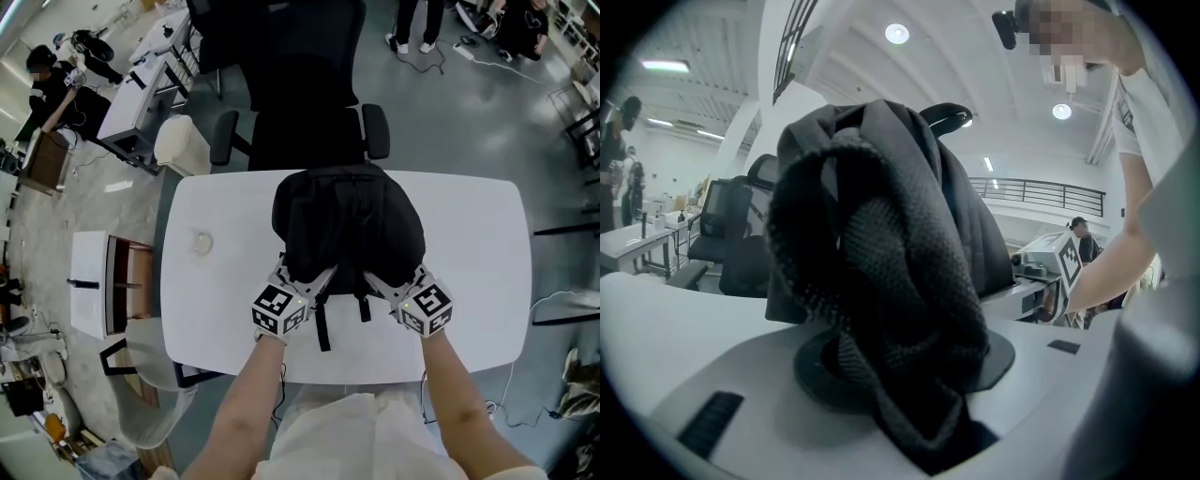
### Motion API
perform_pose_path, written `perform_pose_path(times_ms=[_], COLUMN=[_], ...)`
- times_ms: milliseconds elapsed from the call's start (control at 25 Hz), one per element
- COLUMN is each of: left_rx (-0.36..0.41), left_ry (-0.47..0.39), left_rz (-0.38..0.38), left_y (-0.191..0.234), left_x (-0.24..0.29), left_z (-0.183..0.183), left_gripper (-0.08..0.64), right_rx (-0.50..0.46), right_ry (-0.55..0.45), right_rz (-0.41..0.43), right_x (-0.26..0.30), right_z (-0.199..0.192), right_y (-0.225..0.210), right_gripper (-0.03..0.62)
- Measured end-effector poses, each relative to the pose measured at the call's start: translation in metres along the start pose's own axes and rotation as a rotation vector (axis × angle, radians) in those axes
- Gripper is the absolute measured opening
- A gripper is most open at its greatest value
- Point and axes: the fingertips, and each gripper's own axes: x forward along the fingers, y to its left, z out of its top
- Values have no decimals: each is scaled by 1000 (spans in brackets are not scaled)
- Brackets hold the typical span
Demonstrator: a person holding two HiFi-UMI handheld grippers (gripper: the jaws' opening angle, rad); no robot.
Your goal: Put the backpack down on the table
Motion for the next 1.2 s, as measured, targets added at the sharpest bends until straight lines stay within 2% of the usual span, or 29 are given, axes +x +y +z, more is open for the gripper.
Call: perform_pose_path(times_ms=[640, 1200], left_rx=[2, -17], left_ry=[10, 23], left_rz=[11, 45], left_y=[1, 7], left_x=[2, -2], left_z=[-4, -4], left_gripper=[195, 249], right_rx=[6, -4], right_ry=[-3, 9], right_rz=[1, -26], right_x=[1, -1], right_z=[-3, -4], right_y=[-2, -2], right_gripper=[232, 259])
